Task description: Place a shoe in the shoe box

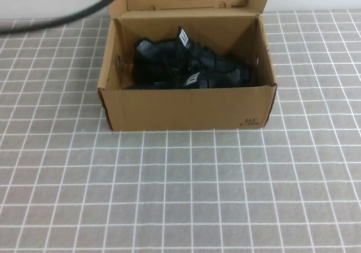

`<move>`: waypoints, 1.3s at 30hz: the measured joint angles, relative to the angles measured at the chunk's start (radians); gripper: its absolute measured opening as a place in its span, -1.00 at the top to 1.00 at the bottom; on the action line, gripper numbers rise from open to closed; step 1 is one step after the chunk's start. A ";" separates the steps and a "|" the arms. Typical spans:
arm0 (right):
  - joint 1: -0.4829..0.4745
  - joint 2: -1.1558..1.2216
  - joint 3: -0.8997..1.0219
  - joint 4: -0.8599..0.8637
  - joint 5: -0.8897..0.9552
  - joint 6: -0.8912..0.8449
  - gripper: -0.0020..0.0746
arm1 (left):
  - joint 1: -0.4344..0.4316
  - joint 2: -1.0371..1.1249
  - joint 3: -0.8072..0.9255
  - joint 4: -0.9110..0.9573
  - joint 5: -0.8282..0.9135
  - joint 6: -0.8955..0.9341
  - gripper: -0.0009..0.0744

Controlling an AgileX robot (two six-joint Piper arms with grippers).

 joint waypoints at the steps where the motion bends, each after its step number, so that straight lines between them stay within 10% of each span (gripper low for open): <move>1: 0.000 -0.042 0.031 0.000 -0.015 0.007 0.99 | 0.000 -0.046 0.060 0.000 -0.016 -0.005 0.98; 13: 0.000 -0.368 0.279 -0.002 -0.157 0.018 0.99 | 0.000 -0.759 1.069 -0.045 -0.591 -0.041 0.98; 30: 0.000 -0.572 0.805 0.141 -0.935 0.018 0.99 | 0.000 -1.344 2.118 -0.045 -1.412 -0.104 0.98; 39: 0.000 -0.505 0.905 0.151 -1.034 0.018 0.99 | 0.000 -1.349 2.172 -0.045 -1.187 -0.104 0.98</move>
